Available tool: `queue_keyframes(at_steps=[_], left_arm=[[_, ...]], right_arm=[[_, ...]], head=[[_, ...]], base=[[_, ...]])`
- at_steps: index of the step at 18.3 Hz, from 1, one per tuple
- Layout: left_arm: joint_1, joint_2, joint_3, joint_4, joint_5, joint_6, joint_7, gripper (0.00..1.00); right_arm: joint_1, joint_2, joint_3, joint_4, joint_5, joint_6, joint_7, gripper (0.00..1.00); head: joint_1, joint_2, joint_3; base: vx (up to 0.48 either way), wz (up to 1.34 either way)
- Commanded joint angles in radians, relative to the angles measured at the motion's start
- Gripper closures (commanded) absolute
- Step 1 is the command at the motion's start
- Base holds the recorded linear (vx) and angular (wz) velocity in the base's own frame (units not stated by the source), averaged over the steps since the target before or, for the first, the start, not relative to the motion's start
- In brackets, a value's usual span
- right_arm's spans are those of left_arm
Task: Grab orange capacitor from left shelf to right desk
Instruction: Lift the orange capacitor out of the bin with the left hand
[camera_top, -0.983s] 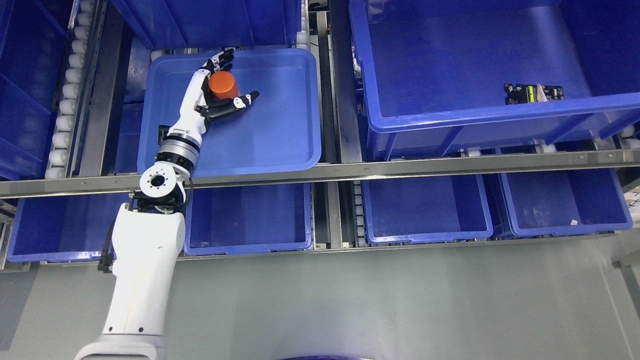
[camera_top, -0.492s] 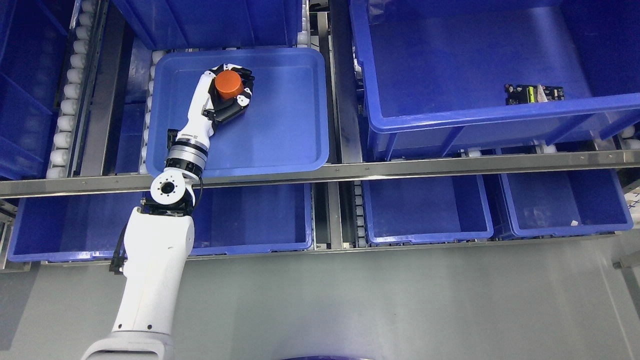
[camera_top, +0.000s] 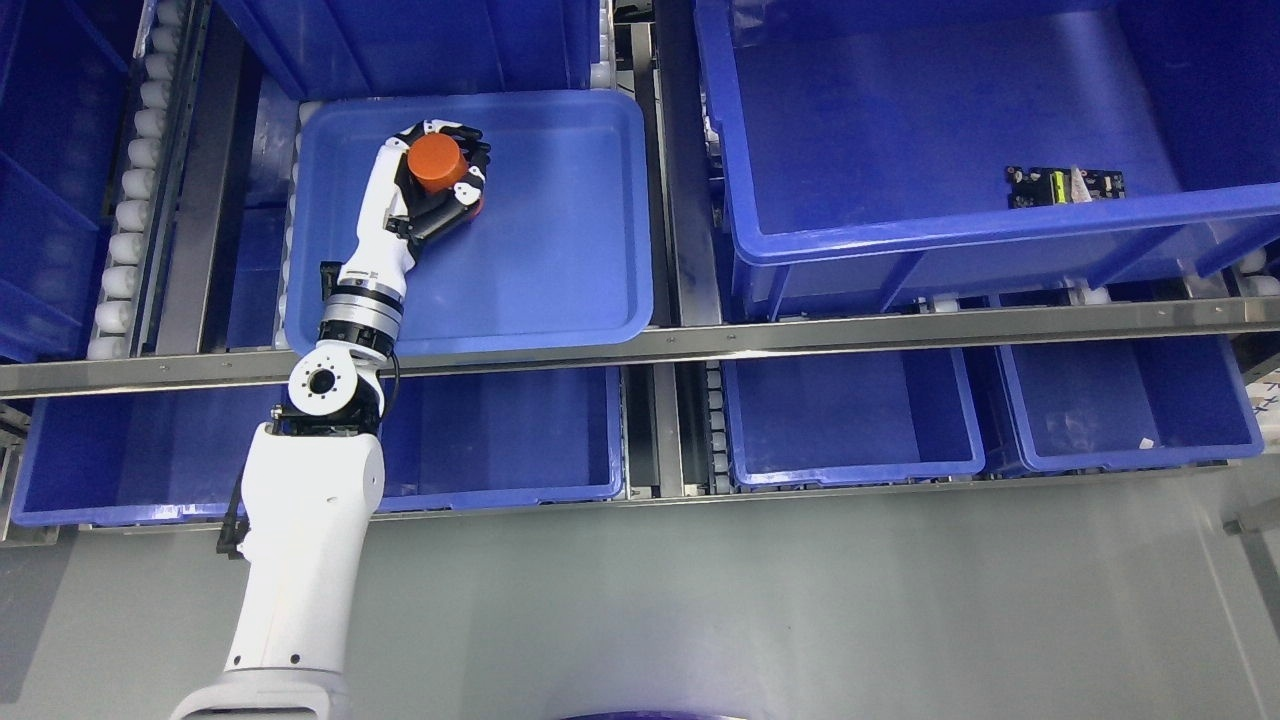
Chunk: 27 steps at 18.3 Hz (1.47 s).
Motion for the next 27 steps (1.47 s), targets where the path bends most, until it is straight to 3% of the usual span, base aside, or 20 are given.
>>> queue_keyframes(at_steps=[1, 7, 11, 13, 16, 22, 27], left_arm=[[-0.006, 0.01, 0.023, -0.146, 0.082, -0.001, -0.001, 1.0], [-0.004, 0.01, 0.005, -0.362, 0.148, 0.0, -0.003, 1.0], [0.132, 0.01, 0.007, -0.539, 0.148, -0.032, -0.003, 0.98], [0.187, 0.01, 0.016, -0.541, 0.146, -0.185, -0.003, 0.98], [0.288, 0.01, 0.025, -0.541, 0.146, -0.331, -0.003, 0.98], [0.373, 0.01, 0.034, -0.541, 0.148, -0.416, -0.003, 0.98], [0.373, 0.01, 0.022, -0.541, 0.148, -0.416, -0.003, 0.98]], right_arm=[[0.02, -0.017, -0.017, -0.017, 0.003, -0.001, 0.001, 0.0], [0.02, -0.017, -0.017, -0.017, 0.003, -0.001, 0.001, 0.0], [0.02, -0.017, -0.017, -0.017, 0.003, -0.001, 0.001, 0.0], [0.02, -0.017, -0.017, -0.017, 0.003, -0.001, 0.001, 0.0], [0.02, -0.017, -0.017, -0.017, 0.003, -0.001, 0.001, 0.0], [0.02, -0.017, -0.017, -0.017, 0.003, -0.001, 0.001, 0.0], [0.02, -0.017, -0.017, -0.017, 0.003, -0.001, 0.001, 0.0]], head=[[0.0, 0.0, 0.0], [0.0, 0.0, 0.0], [0.0, 0.0, 0.0], [0.0, 0.0, 0.0], [0.0, 0.0, 0.0], [0.0, 0.0, 0.0], [0.0, 0.0, 0.0]], base=[[0.0, 0.0], [0.0, 0.0], [0.0, 0.0], [0.0, 0.0], [0.0, 0.0], [0.0, 0.0], [0.0, 0.0]])
